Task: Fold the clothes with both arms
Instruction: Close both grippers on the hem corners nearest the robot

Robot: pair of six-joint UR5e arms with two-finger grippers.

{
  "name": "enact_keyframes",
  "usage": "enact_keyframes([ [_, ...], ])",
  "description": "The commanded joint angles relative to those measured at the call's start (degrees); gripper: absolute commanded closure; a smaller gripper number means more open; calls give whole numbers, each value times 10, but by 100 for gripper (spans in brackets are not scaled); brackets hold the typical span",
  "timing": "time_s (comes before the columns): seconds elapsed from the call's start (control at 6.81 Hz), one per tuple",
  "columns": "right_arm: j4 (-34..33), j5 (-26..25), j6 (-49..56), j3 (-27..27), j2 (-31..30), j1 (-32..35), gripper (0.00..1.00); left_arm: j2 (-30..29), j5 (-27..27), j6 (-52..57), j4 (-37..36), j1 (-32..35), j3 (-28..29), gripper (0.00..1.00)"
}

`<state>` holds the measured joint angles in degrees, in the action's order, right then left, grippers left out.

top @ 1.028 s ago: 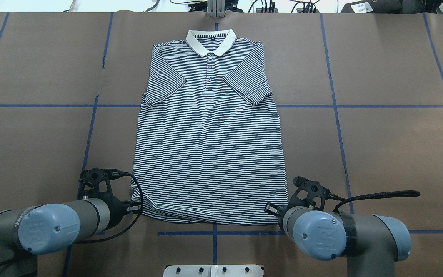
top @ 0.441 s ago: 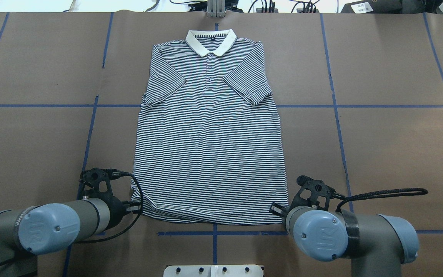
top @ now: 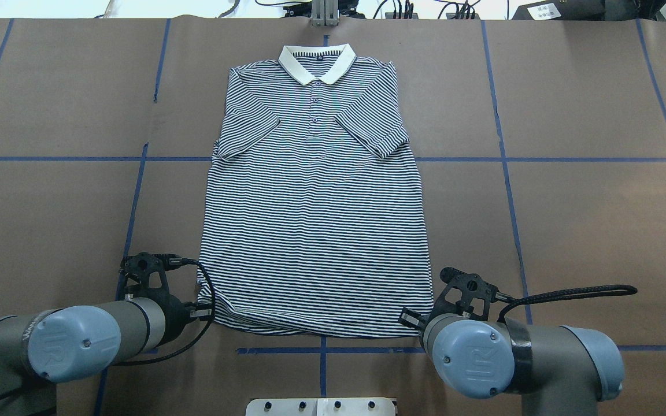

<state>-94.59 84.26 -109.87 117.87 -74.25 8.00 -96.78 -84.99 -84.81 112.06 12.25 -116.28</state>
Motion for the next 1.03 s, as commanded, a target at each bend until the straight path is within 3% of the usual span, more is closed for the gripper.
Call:
enact_keyframes([
  [0.0, -1, -2, -1, -9, 3, -3, 43, -1, 0, 0, 0, 0, 0, 100],
  [0.59, 5, -1, -2, -26, 5, -4, 47, 0, 1, 0, 0, 0, 0, 100],
  [0.73, 5, -1, -3, -32, 5, -5, 55, 0, 1, 0, 0, 0, -1, 100],
  [0.88, 5, -1, -3, -33, 12, -5, 81, 0, 1, 0, 0, 0, -1, 100],
])
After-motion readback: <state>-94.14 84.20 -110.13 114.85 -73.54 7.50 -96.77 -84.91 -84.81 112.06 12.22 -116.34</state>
